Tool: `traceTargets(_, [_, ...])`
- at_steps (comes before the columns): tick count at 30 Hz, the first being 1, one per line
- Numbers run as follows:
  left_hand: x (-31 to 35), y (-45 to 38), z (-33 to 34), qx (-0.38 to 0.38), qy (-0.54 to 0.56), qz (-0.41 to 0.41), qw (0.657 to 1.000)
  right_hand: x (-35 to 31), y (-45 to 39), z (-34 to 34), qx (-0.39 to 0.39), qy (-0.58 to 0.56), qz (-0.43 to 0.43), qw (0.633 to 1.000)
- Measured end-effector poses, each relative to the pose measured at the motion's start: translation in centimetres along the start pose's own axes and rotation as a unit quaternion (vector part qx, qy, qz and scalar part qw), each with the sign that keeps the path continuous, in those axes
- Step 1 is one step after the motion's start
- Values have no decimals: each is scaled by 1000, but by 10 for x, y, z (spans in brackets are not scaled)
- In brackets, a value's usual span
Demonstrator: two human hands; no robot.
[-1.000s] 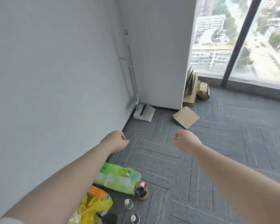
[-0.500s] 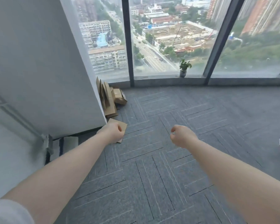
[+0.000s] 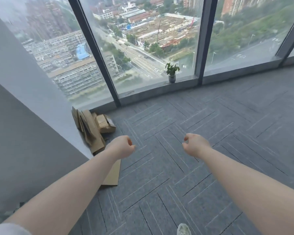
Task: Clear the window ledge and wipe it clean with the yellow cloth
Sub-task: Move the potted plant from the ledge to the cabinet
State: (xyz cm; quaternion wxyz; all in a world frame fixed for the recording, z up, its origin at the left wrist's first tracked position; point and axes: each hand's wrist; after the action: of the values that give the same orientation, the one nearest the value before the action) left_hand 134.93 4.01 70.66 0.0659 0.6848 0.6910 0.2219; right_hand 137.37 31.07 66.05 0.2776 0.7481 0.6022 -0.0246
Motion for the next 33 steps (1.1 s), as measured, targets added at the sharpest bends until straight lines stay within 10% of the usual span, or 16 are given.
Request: traceTargets(33, [253,-723,-227,-4,-72,49,996,21,-700,-309,31,0,59,998])
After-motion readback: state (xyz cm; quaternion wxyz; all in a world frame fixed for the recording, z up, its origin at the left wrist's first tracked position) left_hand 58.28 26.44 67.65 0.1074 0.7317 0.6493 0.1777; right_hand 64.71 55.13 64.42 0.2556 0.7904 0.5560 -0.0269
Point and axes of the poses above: each hand's wrist, its own y-axis away from the middle knuckle, its own z-axis out of the palm, x = y × z, and after that the axes turned 1 degree about -x, right-handed
